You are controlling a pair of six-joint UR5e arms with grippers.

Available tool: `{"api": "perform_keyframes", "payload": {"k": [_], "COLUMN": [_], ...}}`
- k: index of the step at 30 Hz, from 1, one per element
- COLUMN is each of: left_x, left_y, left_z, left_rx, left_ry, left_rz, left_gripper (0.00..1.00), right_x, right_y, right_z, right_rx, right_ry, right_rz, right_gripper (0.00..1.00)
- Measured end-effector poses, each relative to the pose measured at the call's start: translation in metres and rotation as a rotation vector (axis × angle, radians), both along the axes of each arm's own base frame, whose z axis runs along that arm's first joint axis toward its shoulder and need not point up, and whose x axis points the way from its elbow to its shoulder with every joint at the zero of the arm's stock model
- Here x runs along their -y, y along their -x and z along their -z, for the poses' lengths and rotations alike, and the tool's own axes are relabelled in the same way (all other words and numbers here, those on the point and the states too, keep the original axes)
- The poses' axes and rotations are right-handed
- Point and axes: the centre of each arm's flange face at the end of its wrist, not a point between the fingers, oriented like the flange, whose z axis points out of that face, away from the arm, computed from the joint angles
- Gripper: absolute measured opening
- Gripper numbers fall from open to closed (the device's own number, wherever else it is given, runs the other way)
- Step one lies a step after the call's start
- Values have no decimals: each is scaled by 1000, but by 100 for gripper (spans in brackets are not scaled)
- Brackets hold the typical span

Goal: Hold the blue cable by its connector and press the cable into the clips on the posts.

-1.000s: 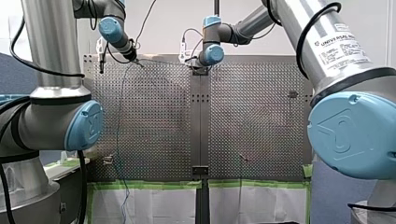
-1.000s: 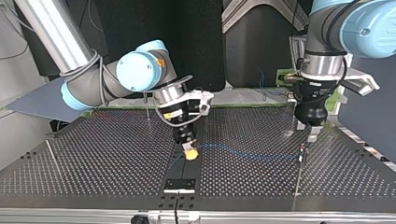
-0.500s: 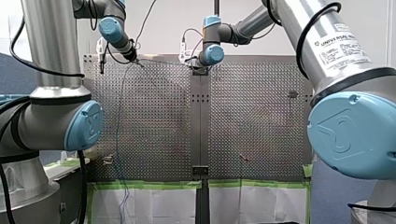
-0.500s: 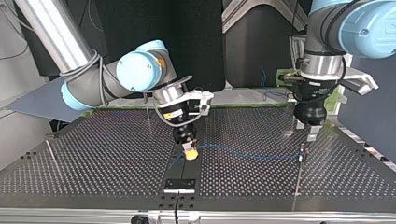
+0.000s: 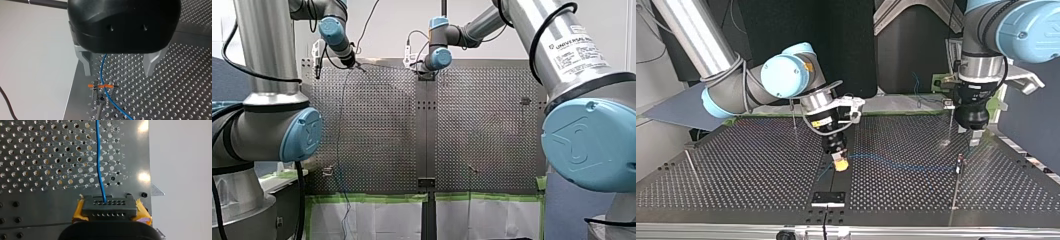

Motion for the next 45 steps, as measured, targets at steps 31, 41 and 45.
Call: {"api": "perform_keyframes", "payload": {"k": [31, 41, 45], "left_x": [41, 51, 53], "left_y": [-25, -57, -69], "left_z": [-4, -7, -8], "left_rx": [119, 114, 116], "left_ry": [-7, -21, -25], "left_rz": [204, 168, 145], "left_gripper": [100, 100, 100], "right_x": [4, 5, 5], "right_y": [4, 4, 4], "right_z": [-2, -3, -3], "right_rx": [1, 3, 3], "right_ry": [1, 3, 3], "right_rz": [8, 10, 10], "right_gripper": [0, 0, 0]}}
